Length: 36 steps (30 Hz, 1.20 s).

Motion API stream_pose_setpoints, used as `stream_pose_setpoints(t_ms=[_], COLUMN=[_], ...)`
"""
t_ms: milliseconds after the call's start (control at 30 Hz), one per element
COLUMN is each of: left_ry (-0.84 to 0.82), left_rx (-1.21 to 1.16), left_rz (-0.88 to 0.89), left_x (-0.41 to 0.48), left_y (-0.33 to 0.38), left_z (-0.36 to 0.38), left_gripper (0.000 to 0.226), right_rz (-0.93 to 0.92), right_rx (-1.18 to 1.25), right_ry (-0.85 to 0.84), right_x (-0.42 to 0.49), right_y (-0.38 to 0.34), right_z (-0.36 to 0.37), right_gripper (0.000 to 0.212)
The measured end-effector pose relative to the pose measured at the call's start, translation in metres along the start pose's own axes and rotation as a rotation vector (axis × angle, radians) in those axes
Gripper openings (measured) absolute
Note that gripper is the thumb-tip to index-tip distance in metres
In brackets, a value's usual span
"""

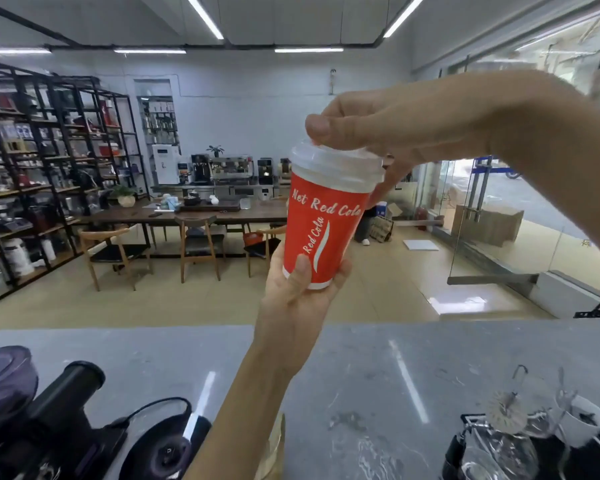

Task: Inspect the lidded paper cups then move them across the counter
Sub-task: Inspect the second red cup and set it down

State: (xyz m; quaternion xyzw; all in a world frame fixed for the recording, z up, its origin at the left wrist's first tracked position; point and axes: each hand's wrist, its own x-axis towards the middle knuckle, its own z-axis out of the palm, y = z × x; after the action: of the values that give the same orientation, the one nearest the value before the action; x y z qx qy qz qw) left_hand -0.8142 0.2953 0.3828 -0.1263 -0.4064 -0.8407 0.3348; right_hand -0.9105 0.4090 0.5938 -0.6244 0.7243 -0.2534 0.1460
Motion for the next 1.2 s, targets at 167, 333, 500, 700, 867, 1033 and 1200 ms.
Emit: stream_pose_setpoints(t_ms=[167, 333, 500, 700, 867, 1033, 1200], left_ry=[0.099, 0.218, 0.433, 0.315, 0.385, 0.391, 0.387], left_rx=[0.392, 0.796, 0.916, 1.109, 0.982, 0.782, 0.743], left_rz=[-0.026, -0.296, -0.633, -0.680, -0.758, -0.823, -0.862], left_x=[-0.065, -0.181, -0.308, -0.345, -0.326, -0.333, -0.335], left_y=[-0.045, -0.098, -0.152, -0.175, -0.185, -0.200, -0.196], left_z=[-0.027, -0.073, -0.103, -0.122, -0.138, -0.159, -0.164], left_gripper=[0.093, 0.073, 0.044, 0.037, 0.044, 0.043, 0.053], right_rz=[0.029, 0.104, 0.344, 0.418, 0.465, 0.438, 0.464], right_rx=[-0.042, 0.177, 0.364, 0.346, 0.294, 0.260, 0.222], right_ry=[0.125, 0.044, -0.088, -0.115, -0.067, -0.074, -0.098], right_x=[-0.032, -0.076, -0.140, -0.172, -0.157, -0.153, -0.156], right_y=[0.037, 0.103, 0.148, 0.175, 0.199, 0.203, 0.207], right_z=[0.090, 0.221, 0.370, 0.452, 0.462, 0.477, 0.483], right_gripper=[0.064, 0.055, 0.075, 0.089, 0.087, 0.082, 0.085])
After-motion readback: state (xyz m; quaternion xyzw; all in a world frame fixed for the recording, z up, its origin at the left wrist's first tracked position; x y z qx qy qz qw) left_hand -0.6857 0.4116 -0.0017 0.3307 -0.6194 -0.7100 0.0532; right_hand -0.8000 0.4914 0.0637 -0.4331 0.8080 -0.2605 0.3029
